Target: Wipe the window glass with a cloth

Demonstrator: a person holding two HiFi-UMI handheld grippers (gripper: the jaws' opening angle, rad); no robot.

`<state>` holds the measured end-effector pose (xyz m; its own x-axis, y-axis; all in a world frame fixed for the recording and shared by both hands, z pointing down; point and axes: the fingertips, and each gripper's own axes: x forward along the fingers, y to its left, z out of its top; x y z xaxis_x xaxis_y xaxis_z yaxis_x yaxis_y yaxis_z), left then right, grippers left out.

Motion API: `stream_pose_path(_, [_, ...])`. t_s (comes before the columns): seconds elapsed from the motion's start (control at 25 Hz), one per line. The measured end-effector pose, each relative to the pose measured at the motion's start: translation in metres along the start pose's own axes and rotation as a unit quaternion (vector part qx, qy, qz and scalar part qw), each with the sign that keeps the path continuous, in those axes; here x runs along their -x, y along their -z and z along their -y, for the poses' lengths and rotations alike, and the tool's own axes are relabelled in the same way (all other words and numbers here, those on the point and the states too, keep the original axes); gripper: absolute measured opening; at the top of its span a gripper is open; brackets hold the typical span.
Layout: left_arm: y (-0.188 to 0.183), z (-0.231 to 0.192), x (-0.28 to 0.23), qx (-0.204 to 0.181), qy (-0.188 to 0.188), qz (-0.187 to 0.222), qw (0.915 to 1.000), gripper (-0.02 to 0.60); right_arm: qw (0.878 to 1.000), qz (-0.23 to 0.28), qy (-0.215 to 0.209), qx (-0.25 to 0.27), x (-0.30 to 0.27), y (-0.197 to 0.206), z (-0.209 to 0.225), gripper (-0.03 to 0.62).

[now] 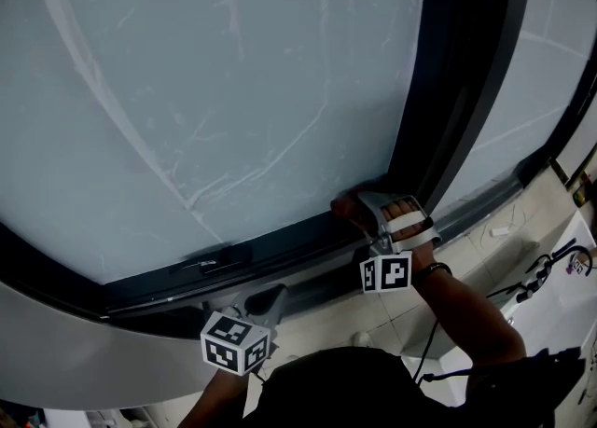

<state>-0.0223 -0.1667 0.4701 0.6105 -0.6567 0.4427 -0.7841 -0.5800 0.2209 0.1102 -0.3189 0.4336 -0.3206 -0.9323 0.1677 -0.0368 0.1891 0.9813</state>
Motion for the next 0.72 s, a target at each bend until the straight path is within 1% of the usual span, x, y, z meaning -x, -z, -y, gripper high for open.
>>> stream_pose_path(0.2, [0.002, -0.001, 0.002, 0.001, 0.003, 0.001, 1.0000, 0.017, 0.998, 0.046, 0.037, -0.012, 0.025, -0.036, 0.048, 0.102])
stream_pose_path(0.32, [0.002, -0.001, 0.005, -0.001, 0.004, -0.001, 1.0000, 0.017, 0.994, 0.074, 0.075, -0.016, 0.041, -0.061, 0.095, 0.101])
stream_pose_path(0.44, [0.002, -0.004, 0.008, 0.000, 0.005, -0.001, 1.0000, 0.017, 0.987, 0.096, 0.126, -0.010, 0.052, -0.083, 0.154, 0.101])
stream_pose_path(0.56, [0.003, -0.006, 0.012, 0.000, 0.002, 0.001, 1.0000, 0.017, 0.980, 0.100, 0.172, 0.005, 0.057, -0.098, 0.213, 0.101])
stream_pose_path(0.72, [0.005, -0.008, 0.018, 0.003, -0.002, 0.005, 1.0000, 0.017, 0.973, 0.088, 0.211, 0.015, 0.056, -0.105, 0.275, 0.103])
